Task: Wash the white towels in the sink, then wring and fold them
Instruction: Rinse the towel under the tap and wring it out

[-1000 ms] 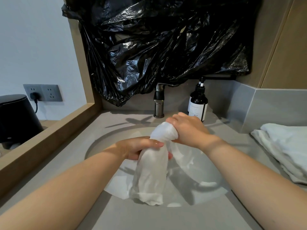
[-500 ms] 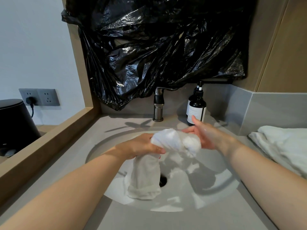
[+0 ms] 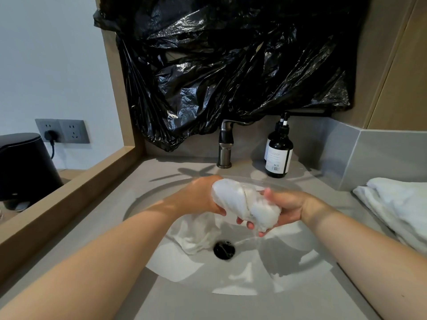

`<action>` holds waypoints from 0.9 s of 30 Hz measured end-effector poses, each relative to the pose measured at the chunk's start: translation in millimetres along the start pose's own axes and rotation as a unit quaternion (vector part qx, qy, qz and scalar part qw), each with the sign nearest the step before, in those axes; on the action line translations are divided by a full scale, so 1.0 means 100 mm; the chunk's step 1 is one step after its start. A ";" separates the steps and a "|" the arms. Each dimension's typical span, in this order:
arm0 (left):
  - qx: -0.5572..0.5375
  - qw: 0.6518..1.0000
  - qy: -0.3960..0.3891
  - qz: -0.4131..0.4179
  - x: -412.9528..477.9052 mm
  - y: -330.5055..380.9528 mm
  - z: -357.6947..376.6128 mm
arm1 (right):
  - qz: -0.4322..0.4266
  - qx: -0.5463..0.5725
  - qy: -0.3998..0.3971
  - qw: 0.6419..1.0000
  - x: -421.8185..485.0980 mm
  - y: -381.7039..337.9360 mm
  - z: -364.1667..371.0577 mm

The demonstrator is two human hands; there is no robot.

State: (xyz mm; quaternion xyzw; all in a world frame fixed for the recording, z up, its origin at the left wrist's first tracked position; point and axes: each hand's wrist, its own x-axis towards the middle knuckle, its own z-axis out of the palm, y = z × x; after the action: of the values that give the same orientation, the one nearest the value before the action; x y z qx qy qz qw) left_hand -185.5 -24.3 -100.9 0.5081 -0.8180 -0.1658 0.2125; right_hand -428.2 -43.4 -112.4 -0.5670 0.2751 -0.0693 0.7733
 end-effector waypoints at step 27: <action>-0.255 0.916 -0.247 -0.185 -0.11 -0.09 0.10 | -0.037 -0.789 0.364 0.493 0.39 0.00 0.41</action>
State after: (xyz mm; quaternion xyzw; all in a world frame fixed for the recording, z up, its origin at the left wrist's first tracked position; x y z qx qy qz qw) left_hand -179.4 -17.9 -116.2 0.5223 -0.6656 -0.5251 0.0918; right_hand -374.7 -26.0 -117.8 -0.8751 0.4504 -0.0522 -0.1692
